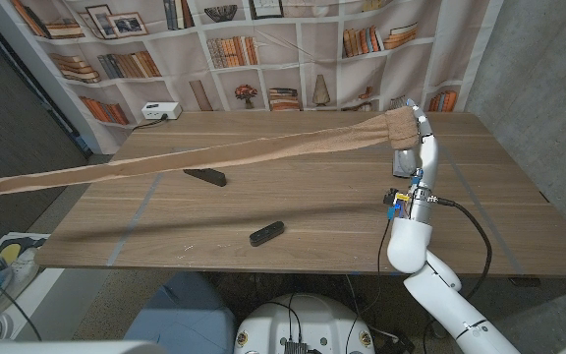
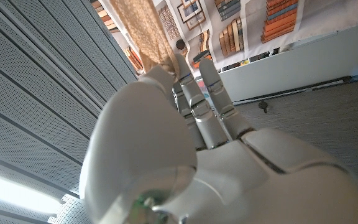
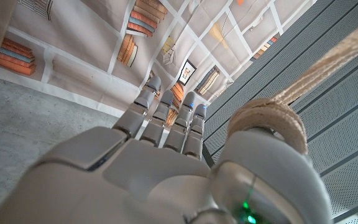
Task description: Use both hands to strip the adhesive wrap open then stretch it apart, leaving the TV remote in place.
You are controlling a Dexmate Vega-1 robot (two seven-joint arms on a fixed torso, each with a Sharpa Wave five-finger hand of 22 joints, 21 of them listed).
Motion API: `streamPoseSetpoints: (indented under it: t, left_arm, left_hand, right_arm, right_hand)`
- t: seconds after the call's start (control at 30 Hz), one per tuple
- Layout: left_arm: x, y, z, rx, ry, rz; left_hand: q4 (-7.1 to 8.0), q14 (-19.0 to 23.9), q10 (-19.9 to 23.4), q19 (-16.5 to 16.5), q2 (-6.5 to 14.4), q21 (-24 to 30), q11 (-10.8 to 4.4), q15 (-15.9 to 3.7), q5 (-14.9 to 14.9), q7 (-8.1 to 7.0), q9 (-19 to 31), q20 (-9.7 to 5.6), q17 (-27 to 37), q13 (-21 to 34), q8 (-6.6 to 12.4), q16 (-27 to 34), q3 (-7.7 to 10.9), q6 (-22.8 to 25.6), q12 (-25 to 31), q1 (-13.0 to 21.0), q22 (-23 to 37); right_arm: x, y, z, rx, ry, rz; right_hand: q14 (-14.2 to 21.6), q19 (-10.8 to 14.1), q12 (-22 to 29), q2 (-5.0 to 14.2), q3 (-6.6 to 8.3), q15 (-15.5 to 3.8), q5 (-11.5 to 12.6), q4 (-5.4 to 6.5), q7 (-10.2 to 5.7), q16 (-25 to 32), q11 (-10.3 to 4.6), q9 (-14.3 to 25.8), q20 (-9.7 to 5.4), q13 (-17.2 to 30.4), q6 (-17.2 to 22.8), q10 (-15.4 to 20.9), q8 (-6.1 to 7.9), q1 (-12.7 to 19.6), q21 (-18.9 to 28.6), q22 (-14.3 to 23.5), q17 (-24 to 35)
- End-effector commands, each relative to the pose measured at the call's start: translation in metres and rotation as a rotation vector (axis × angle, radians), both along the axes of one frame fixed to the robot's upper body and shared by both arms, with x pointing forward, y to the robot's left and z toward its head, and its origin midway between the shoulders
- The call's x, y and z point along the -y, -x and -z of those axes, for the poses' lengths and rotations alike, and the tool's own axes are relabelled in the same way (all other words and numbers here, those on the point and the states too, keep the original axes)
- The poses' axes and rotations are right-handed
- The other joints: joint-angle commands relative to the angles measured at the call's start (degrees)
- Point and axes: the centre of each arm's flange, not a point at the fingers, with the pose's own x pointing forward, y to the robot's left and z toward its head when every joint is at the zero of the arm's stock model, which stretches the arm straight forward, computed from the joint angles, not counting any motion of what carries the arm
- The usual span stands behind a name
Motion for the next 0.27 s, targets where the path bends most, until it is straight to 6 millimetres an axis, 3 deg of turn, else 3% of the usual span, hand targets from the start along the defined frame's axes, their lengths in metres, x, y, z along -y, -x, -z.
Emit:
streamPoseSetpoints:
  t: [0.03, 0.27]
  left_arm:
    - [-0.067, 0.017, -0.015, 0.002, -0.01, 0.006]
    - [-0.118, 0.028, -0.023, 0.002, -0.013, 0.01]
  left_hand:
    - [0.1, 0.63, 0.58, 0.28, -0.16, 0.54, -0.21, -0.54, 0.13, -0.5, 0.25, -0.58, 0.45, 0.32, 0.32, 0.4, -0.22, 0.17, 0.41, 0.04, -0.01]
    - [0.07, 0.66, 0.6, 0.4, -0.21, 0.87, -0.26, -0.57, 0.15, -0.53, 0.26, -0.65, 0.57, 0.55, 0.3, 0.43, -0.28, 0.19, 0.51, 0.07, -0.11]
  right_arm:
    - [-0.001, -0.004, 0.001, -0.007, -0.005, -0.005]
    - [-0.001, -0.006, 0.001, -0.007, -0.01, -0.007]
  right_hand:
    - [0.44, 0.28, -0.17, 0.11, -0.4, -8.38, 0.29, 0.03, -0.02, -0.04, 0.13, 0.18, -0.05, 0.0, 0.23, 0.53, -0.15, -0.42, -0.08, 0.1, 0.06]
    - [0.43, 0.25, -0.23, 0.15, -0.41, -8.39, 0.33, 0.0, 0.04, -0.05, 0.12, 0.18, -0.07, 0.01, 0.23, 0.57, -0.18, -0.44, -0.12, 0.09, -0.07]
